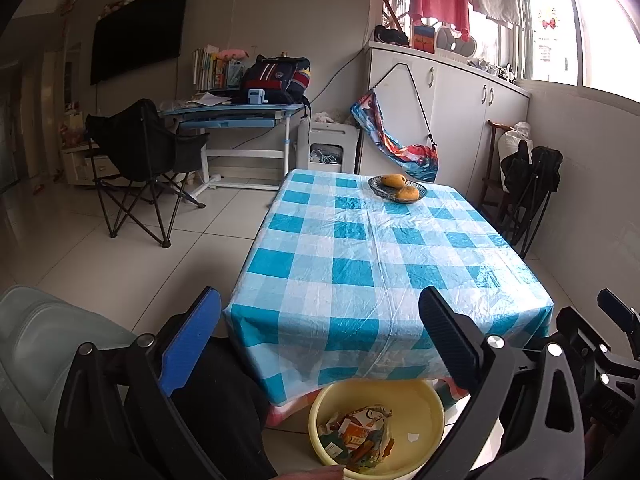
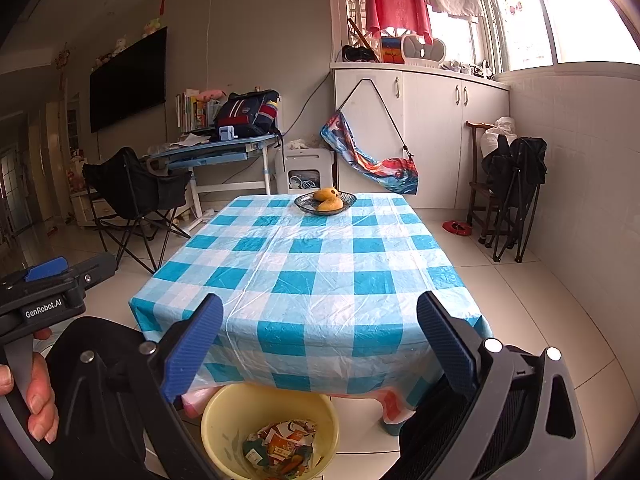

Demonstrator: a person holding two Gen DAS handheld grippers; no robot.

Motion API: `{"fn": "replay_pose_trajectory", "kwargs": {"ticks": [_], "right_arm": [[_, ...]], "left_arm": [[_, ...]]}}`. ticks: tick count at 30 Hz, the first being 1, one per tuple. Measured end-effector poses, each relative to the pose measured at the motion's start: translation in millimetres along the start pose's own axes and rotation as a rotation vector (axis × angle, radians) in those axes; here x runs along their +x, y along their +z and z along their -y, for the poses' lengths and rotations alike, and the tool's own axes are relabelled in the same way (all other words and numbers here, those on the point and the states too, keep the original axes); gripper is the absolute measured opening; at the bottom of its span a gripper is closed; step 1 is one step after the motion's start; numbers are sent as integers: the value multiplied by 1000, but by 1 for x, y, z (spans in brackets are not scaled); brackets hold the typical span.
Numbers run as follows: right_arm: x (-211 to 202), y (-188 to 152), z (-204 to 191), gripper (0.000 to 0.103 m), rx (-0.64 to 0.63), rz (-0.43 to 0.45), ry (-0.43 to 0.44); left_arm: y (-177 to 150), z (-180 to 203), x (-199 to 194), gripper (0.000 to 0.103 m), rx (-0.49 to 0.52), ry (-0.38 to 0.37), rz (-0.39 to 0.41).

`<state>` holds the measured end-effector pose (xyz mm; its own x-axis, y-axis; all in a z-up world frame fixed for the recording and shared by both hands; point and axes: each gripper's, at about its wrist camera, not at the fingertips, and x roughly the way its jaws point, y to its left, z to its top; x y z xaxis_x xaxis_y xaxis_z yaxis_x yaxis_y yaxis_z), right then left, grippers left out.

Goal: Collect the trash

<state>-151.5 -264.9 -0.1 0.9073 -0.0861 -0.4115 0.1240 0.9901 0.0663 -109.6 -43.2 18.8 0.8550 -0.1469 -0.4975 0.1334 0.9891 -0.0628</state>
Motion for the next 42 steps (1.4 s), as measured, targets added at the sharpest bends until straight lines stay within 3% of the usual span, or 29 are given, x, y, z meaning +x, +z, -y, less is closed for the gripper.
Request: {"fn": "replay_pose_trajectory", "kwargs": {"ticks": [42], "right_arm": [[-1, -2, 4, 96, -14, -13, -10]], "left_arm": [[-6, 2, 3, 96, 65, 44, -31]]}}
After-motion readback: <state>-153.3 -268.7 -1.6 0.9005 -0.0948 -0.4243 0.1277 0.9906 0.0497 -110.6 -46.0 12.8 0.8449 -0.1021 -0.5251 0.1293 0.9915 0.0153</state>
